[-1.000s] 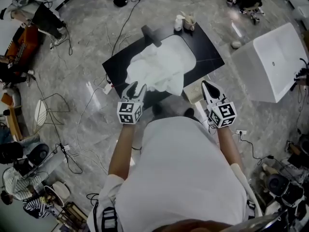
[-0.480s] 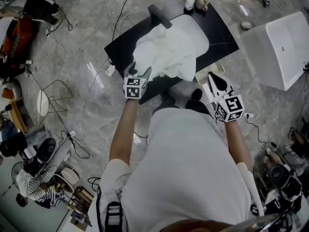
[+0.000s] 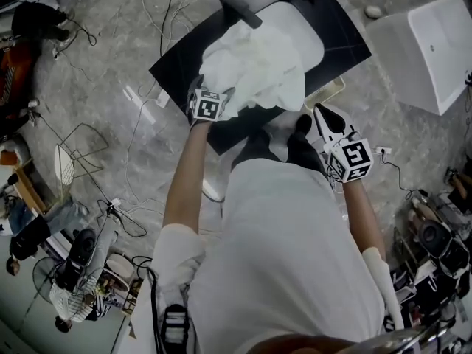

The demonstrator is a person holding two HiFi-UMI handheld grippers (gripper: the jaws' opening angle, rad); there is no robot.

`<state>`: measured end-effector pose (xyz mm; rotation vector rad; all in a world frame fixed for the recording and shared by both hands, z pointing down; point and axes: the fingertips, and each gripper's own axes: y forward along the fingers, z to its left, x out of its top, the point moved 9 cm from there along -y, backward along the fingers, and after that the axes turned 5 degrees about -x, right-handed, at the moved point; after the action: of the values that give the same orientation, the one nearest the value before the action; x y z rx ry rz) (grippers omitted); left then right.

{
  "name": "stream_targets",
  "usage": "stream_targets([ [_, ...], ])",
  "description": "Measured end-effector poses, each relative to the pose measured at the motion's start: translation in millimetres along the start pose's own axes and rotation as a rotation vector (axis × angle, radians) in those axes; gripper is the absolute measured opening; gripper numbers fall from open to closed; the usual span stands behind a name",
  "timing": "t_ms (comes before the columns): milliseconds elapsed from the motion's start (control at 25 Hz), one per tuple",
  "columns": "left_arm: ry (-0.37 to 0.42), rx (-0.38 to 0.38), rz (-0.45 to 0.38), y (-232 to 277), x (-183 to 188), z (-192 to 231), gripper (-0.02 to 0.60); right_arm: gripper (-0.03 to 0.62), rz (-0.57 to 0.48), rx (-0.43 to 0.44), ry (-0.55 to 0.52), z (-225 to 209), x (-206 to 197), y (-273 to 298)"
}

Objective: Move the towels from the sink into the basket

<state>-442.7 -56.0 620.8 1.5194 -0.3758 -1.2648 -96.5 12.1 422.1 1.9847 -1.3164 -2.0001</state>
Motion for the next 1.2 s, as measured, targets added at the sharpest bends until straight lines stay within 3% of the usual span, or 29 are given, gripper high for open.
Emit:
stream_targets([
  [280,-0.046,-0.004,0.106,28,-15,23,0.454,0.000,0.023,-0.025,0.035,8,-15,8],
  [320,-0.038,0.004,0.106,27,-14,22,0.403,0.000,0.023,-0.030,0.037,8,-16,8],
  [360,-0.030,0.014,0.107,25,-12,20,0.304,0.000,0.023,-0.035,0.039,8,-18,7],
  [560,-0.031,0.049,0.088,12,-10,3,0.145,0.000,0.004,-0.048,0.040,2,-21,-6],
  [760,-0.061,0.085,-0.018,-30,5,-18,0.074,0.000,-0.030,-0.043,0.047,-17,-17,-24],
  [960,-0.126,0.099,-0.107,-80,22,-53,0.071,-0.001,-0.071,-0.038,0.058,-37,-12,-47],
  [1200,-0.135,0.112,-0.270,-137,54,-93,0.071,0.000,-0.115,-0.042,0.046,-57,-7,-77],
])
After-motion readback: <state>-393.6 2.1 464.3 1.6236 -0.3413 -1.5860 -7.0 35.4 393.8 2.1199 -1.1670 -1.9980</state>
